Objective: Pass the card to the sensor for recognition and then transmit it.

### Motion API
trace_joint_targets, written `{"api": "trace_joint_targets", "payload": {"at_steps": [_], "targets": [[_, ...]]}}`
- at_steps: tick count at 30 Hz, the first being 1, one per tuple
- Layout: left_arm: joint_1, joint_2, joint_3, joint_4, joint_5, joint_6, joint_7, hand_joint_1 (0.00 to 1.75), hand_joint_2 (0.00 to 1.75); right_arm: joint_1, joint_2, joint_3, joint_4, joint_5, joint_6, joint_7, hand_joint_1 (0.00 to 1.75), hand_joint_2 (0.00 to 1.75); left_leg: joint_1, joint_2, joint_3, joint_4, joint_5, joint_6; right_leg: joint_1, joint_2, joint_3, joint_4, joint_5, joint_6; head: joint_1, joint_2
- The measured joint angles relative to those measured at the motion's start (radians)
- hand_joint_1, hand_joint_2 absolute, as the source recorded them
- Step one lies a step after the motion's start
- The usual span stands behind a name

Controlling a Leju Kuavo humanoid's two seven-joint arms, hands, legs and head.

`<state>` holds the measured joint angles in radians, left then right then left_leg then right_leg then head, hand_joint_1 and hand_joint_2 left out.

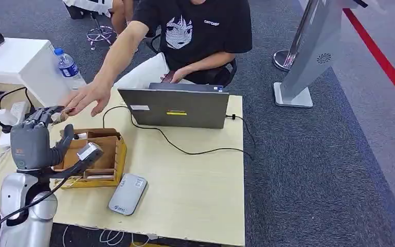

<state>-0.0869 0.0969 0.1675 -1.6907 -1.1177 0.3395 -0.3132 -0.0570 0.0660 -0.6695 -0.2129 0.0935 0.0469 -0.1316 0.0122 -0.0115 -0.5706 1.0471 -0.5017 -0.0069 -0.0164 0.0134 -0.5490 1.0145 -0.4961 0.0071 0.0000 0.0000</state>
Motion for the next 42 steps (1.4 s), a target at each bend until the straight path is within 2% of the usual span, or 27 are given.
{"api": "trace_joint_targets", "payload": {"at_steps": [7, 11, 13, 15, 17, 20, 21, 22, 23, 26, 28, 31, 32, 35, 37, 38, 39, 40, 41, 42], "targets": [[0.042, -0.073, 0.031, -0.028, 0.026, 0.123, -0.083, 0.0, 1.75, 0.0, 0.0, -0.008, 0.0, -0.011, -0.011, 0.005, 0.0, 1.75, 0.0, 0.0, 0.0, 0.0, 0.0, 0.0, 0.0, 0.0, 0.0, 0.0, 0.0, 0.0, 0.0, 0.0], [0.09, -0.124, 0.055, -0.104, 0.188, 0.143, -0.16, 0.0, 1.75, 0.001, 0.002, -0.03, 0.0, -0.03, -0.019, 0.005, 0.0, 1.75, 0.0, 0.0, -0.001, 0.0, 0.0, 0.0, 0.0, 0.0, 0.0, 0.0, 0.0, 0.0, 0.0, 0.0], [0.115, -0.163, 0.093, -0.154, 0.344, 0.122, -0.226, 0.0, 1.75, 0.002, 0.004, -0.044, 0.0, -0.039, -0.026, 0.003, 0.0, 1.75, 0.0, 0.0, -0.001, 0.0, 0.0, 0.0, 0.0, 0.0, -0.001, 0.0, 0.0, 0.0, 0.0, 0.0], [0.128, -0.213, 0.164, -0.191, 0.512, 0.064, -0.296, 0.0, 1.75, 0.003, 0.008, -0.062, 0.0, -0.046, -0.03, 0.001, 0.0, 1.75, 0.0, 0.0, -0.001, 0.0, 0.0, 0.0, 0.0, 0.0, -0.001, 0.0, 0.0, 0.0, 0.0, 0.0], [0.131, -0.257, 0.251, -0.208, 0.625, -0.003, -0.352, 0.0, 1.75, 0.003, 0.013, -0.079, 0.0, -0.051, -0.032, -0.004, 0.0, 1.75, 0.0, 0.0, -0.001, 0.0, 0.0, 0.0, 0.0, 0.0, -0.001, 0.0, 0.0, 0.0, 0.0, 0.0], [0.12, -0.312, 0.405, -0.201, 0.747, -0.09, -0.375, 0.0, 1.75, 0.004, 0.02, -0.104, 0.0, -0.059, -0.03, -0.008, 0.0, 1.75, 0.0, 0.0, -0.001, 0.0, 0.0, 0.0, 0.0, 0.0, -0.001, 0.0, 0.0, 0.0, 0.0, 0.0], [0.107, -0.317, 0.462, -0.178, 0.781, -0.112, -0.378, 0.47, 1.75, 0.004, 0.023, -0.112, 0.0, -0.063, -0.026, -0.01, 0.0, 1.75, 0.0, 0.0, -0.001, 0.0, 0.0, 0.0, 0.0, 0.0, -0.001, 0.0, 0.0, 0.0, 0.0, 0.0], [0.095, -0.319, 0.518, -0.144, 0.8, -0.131, -0.378, 1.52, 1.75, 0.004, 0.026, -0.12, 0.0, -0.063, -0.022, -0.011, 0.09, 1.75, 0.0, 0.0, -0.001, 0.0, 0.0, 0.0, 0.0, 0.0, -0.001, 0.0, 0.0, 0.0, 0.0, 0.0], [0.086, -0.32, 0.573, -0.108, 0.812, -0.148, -0.376, 1.75, 1.75, 0.004, 0.029, -0.128, 0.0, -0.064, -0.017, -0.012, 1.75, 1.75, 0.0, 0.0, -0.001, 0.0, 0.0, 0.0, 0.0, 0.0, -0.001, 0.0, 0.0, 0.0, 0.0, 0.0], [0.048, -0.301, 0.715, 0.038, 0.834, -0.189, -0.366, 1.75, 1.75, 0.004, 0.033, -0.143, -0.001, -0.06, -0.003, -0.016, 1.75, 1.75, 0.001, 0.0, -0.001, 0.0, 0.001, 0.0, 0.0, 0.001, -0.001, 0.0, 0.0, 0.0, 0.0, 0.0], [0.038, -0.276, 0.78, 0.12, 0.843, -0.198, -0.359, 1.75, 1.75, 0.005, 0.034, -0.152, -0.001, -0.052, 0.002, -0.017, 1.75, 1.75, 0.001, 0.001, -0.001, -0.001, 0.001, 0.0, 0.0, 0.001, -0.001, 0.0, 0.0, 0.0, 0.0, 0.0], [-0.007, -0.199, 0.903, 0.356, 0.852, -0.188, -0.357, 1.75, 1.75, 0.004, 0.036, -0.16, -0.001, -0.033, 0.011, -0.013, 1.75, 1.75, 0.0, 0.001, -0.001, -0.002, 0.001, 0.0, 0.0, 0.002, 0.0, 0.0, 0.0, 0.0, 0.001, 0.0], [-0.013, -0.152, 0.958, 0.469, 0.851, -0.164, -0.355, 1.75, 1.75, 0.004, 0.037, -0.16, -0.001, -0.022, 0.014, -0.007, 1.75, 1.75, 0.0, 0.003, 0.001, -0.002, 0.0, -0.001, 0.0, 0.004, -0.001, 0.0, 0.0, 0.0, -0.001, 0.0], [-0.028, -0.052, 1.041, 0.765, 0.853, -0.116, -0.32, 1.75, 1.75, 0.005, 0.037, -0.161, -0.001, 0.002, 0.017, 0.004, 1.75, 1.75, 0.0, 0.002, 0.0, -0.002, 0.001, -0.001, 0.0, 0.003, -0.002, 0.0, 0.0, 0.0, -0.002, 0.0], [-0.029, -0.011, 1.071, 0.896, 0.851, -0.107, -0.291, 1.75, 1.75, 0.004, 0.037, -0.161, -0.001, 0.014, 0.018, 0.006, 1.48, 1.75, 0.0, 0.001, -0.001, -0.002, 0.001, -0.001, 0.0, 0.002, -0.002, 0.0, 0.0, 0.0, -0.002, 0.0], [-0.031, 0.011, 1.084, 0.961, 0.848, -0.107, -0.267, 1.75, 1.75, 0.003, 0.037, -0.161, -0.001, 0.024, 0.018, 0.006, 0.17, 1.75, 0.0, 0.001, -0.001, -0.002, 0.001, -0.001, 0.0, 0.002, -0.001, 0.0, 0.0, 0.0, -0.001, 0.0], [-0.033, 0.024, 1.091, 1.013, 0.84, -0.108, -0.239, 1.75, 1.75, 0.002, 0.037, -0.161, -0.001, 0.032, 0.018, 0.006, 0.0, 1.75, 0.0, 0.001, -0.001, -0.002, 0.001, -0.001, 0.0, 0.002, -0.001, 0.0, 0.0, 0.0, -0.001, 0.0], [-0.032, 0.038, 1.094, 1.066, 0.827, -0.114, -0.197, 1.43, 1.75, 0.002, 0.037, -0.161, -0.002, 0.042, 0.018, 0.005, 0.0, 1.75, 0.0, 0.001, -0.001, -0.002, 0.001, -0.001, 0.0, 0.002, -0.001, 0.0, 0.0, 0.0, -0.001, 0.0], [-0.031, 0.053, 1.095, 1.119, 0.814, -0.135, -0.14, 0.35, 1.75, 0.002, 0.036, -0.159, -0.002, 0.055, 0.021, 0.005, 0.0, 1.75, 0.0, 0.001, -0.001, -0.002, 0.001, -0.001, -0.001, 0.002, -0.001, 0.0, 0.0, 0.0, -0.001, 0.0], [-0.029, 0.061, 1.095, 1.159, 0.806, -0.162, -0.082, 0.0, 1.75, 0.002, 0.034, -0.158, -0.002, 0.068, 0.028, 0.006, 0.0, 1.75, -0.001, 0.001, -0.001, -0.002, 0.001, -0.001, -0.001, 0.002, -0.001, -0.001, 0.0, 0.0, -0.001, 0.0]]}}
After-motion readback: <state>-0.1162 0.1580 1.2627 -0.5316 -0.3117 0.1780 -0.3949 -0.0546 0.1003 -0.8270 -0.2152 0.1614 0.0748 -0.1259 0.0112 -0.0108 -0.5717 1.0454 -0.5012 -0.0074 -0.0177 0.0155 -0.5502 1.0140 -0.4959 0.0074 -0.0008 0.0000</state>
